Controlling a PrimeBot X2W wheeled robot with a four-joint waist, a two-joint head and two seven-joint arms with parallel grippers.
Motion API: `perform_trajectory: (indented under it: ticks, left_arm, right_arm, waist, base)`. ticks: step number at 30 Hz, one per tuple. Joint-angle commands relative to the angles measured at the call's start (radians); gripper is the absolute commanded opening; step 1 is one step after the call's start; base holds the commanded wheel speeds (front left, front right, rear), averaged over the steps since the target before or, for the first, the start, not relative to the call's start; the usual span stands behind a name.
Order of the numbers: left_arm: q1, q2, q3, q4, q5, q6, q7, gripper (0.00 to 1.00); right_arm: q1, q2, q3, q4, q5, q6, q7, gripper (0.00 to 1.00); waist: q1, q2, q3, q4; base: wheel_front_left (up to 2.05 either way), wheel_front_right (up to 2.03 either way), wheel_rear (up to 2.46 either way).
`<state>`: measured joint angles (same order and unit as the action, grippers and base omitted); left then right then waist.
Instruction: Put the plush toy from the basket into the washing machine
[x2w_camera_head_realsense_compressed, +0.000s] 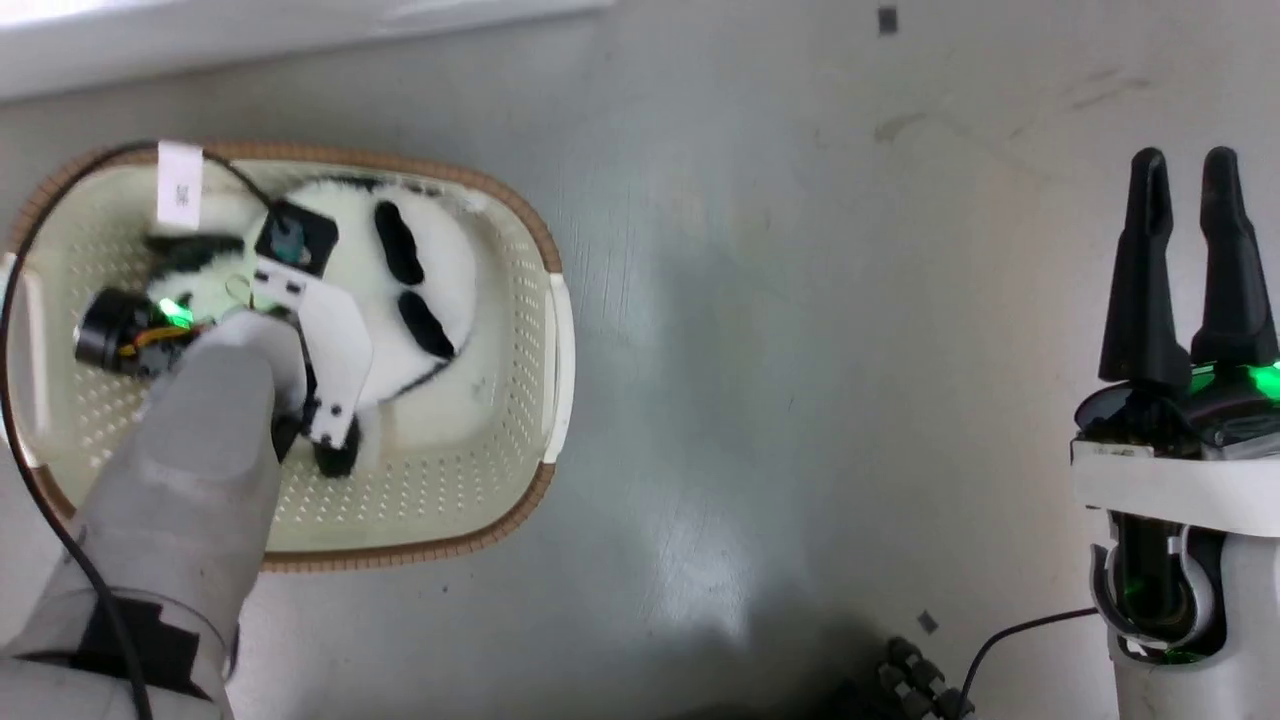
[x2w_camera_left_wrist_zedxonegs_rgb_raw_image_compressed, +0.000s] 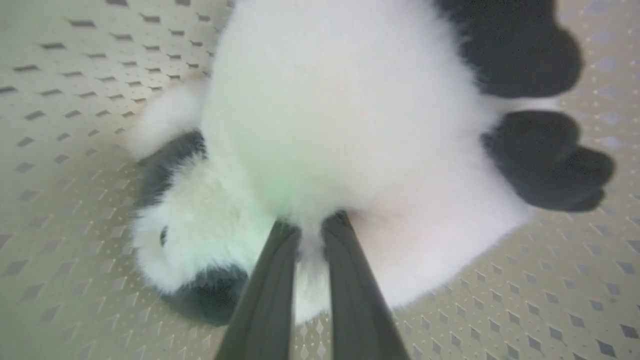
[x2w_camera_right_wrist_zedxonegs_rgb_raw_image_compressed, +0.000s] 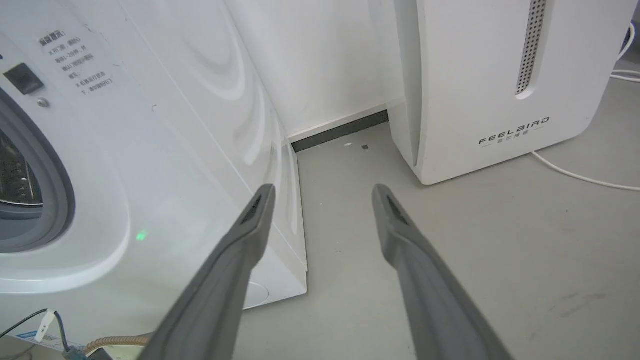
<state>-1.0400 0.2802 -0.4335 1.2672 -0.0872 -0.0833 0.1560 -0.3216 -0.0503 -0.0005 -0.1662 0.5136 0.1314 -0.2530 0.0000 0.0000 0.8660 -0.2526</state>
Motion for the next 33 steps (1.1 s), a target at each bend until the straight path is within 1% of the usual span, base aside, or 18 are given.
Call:
perform_trajectory:
  ticks: [1,9,13,14,20,27,33]
  left_arm:
    - [0.030,0.000,0.001,0.024,-0.015,-0.003,-0.014,0.00]
    - [0.123,-0.046,-0.011,0.024,-0.044,-0.026,-0.081,0.00]
    - [0.159,-0.077,-0.023,0.024,-0.054,-0.034,-0.126,0.00]
    - [0.177,-0.092,-0.029,0.024,-0.059,-0.037,-0.154,0.00]
    - [0.238,-0.125,-0.041,0.024,-0.079,-0.043,-0.260,0.00]
    - [0.326,-0.143,-0.040,0.016,-0.107,-0.044,-0.383,0.00]
    - [0.383,-0.136,-0.026,-0.053,-0.127,-0.031,-0.416,0.00]
  right_arm:
    - [0.001,0.000,0.000,0.010,0.005,-0.001,-0.009,1.00]
    - [0.062,0.000,-0.004,0.061,-0.023,-0.001,-0.009,1.00]
    - [0.094,0.000,-0.010,0.080,-0.040,-0.001,-0.009,1.00]
    - [0.111,0.000,-0.010,0.086,-0.051,-0.001,-0.009,1.00]
    - [0.168,0.000,-0.019,0.093,-0.071,-0.001,-0.009,1.00]
    - [0.236,0.000,-0.018,0.096,-0.083,-0.001,-0.009,1.00]
    - [0.286,0.000,-0.014,0.099,-0.096,-0.001,-0.009,1.00]
  waist:
    - [0.0000,0.0000,-0.057,0.005]
    - [0.0000,0.0000,-0.224,0.042]
    - [0.0000,0.0000,-0.301,0.069]
    - [0.0000,0.0000,-0.340,0.083]
    - [0.0000,0.0000,-0.459,0.125]
    - [0.0000,0.0000,-0.594,0.162]
    - [0.0000,0.0000,-0.668,0.194]
  base:
    - [0.00,0.00,0.00]
    - [0.00,0.00,0.00]
    - [0.00,0.00,0.00]
    - [0.00,0.00,0.00]
    - [0.00,0.00,0.00]
    - [0.00,0.00,0.00]
    - [0.00,0.00,0.00]
